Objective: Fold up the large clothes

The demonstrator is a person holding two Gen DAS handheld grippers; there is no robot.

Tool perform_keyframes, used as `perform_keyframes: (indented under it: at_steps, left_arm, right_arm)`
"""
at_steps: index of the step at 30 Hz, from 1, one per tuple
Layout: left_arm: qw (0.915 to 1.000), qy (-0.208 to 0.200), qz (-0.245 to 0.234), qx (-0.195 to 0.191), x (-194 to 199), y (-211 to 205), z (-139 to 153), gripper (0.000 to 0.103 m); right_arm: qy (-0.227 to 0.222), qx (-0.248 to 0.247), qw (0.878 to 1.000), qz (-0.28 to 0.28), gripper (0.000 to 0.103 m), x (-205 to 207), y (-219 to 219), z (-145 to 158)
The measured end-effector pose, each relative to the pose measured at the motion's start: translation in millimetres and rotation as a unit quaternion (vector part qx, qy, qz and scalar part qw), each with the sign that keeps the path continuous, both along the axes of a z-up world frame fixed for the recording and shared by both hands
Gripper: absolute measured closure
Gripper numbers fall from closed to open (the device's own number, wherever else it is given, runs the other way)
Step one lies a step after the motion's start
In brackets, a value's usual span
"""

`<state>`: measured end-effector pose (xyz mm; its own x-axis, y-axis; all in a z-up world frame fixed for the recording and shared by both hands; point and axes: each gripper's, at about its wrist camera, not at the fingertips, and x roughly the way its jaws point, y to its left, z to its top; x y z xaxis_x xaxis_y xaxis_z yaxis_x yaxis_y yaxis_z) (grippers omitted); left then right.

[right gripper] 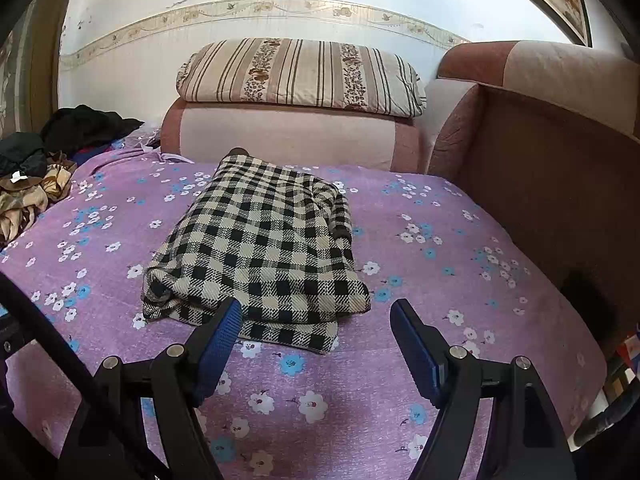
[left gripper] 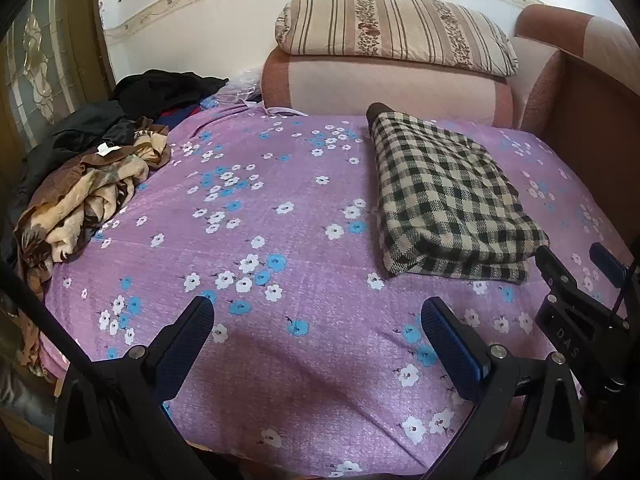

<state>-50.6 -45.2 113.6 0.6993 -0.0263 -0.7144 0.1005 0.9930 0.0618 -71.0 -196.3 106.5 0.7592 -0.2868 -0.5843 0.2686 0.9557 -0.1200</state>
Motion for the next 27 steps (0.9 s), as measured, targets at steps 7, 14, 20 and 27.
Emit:
perform_keyframes:
  at_steps: [7, 14, 20, 27]
  left_arm:
    - [1.0, 0.005, -0.006, -0.005, -1, -1, -2, 0.0]
    - [0.9994, 0.025, -0.01, -0.021, 1, 1, -8, 0.0]
    - [0.999, 0.03, -0.013, -0.029, 2, 1, -10, 0.0]
    - [0.9991, 0.027, -0.02, -0.028, 1, 1, -11, 0.0]
  right_arm:
    - [0.005, 0.0, 1.0, -0.005, 0.022, 1, -2, -1]
    - [0.007, -0.002, 1.0, -0.005, 0.022, 1, -1, -2]
    - [0.006, -0.001, 1.0, -0.003, 0.022, 1, 0, -3]
    - [0.016, -0.001, 1.0, 0.005, 0.022, 3, 3, -7]
